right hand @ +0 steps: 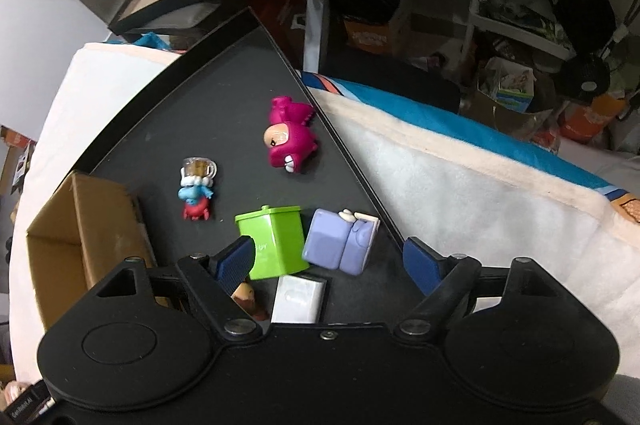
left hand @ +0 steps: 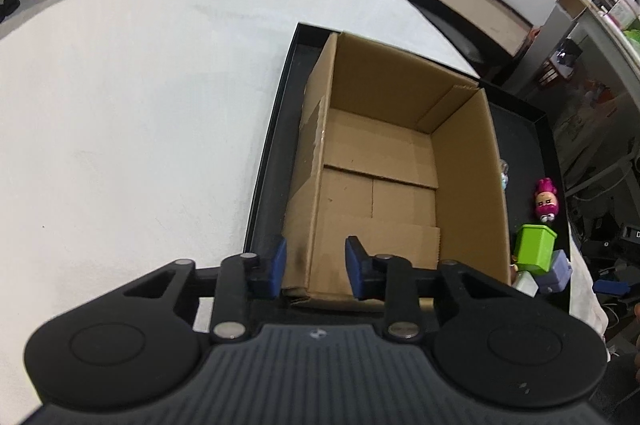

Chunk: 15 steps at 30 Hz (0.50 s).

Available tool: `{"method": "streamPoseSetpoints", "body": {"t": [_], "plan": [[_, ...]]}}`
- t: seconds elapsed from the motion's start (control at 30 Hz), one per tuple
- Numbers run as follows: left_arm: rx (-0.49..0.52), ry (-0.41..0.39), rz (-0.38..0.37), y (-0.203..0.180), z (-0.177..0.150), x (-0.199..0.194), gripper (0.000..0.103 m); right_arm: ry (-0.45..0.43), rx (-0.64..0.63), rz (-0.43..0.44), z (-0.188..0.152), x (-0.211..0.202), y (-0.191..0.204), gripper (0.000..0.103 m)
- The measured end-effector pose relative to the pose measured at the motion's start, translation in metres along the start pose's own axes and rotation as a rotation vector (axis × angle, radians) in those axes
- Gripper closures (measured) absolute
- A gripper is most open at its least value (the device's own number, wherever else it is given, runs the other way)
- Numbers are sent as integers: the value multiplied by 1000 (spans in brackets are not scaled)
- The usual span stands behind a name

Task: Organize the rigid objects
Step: 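Move the right gripper to the lavender cube figure and close on it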

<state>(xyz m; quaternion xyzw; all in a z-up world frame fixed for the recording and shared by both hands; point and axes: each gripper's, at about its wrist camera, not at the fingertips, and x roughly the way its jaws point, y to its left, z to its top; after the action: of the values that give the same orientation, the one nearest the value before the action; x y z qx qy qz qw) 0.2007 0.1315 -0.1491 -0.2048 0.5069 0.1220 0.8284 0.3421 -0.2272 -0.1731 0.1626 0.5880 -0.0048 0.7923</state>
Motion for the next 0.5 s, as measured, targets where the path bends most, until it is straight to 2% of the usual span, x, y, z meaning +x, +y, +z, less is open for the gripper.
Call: {"method": "streamPoseSetpoints", "body": {"t": [0.1,0.23,0.5], "plan": [[6,14,8,0,3,7,75,9,15,-46,2,10,1,23],[8,36,11,0,6,16,81,42,44,-50,4,23,1,28],[23,69,35,0,11,29,83,61,57,-98,9,44,2,27]]}}
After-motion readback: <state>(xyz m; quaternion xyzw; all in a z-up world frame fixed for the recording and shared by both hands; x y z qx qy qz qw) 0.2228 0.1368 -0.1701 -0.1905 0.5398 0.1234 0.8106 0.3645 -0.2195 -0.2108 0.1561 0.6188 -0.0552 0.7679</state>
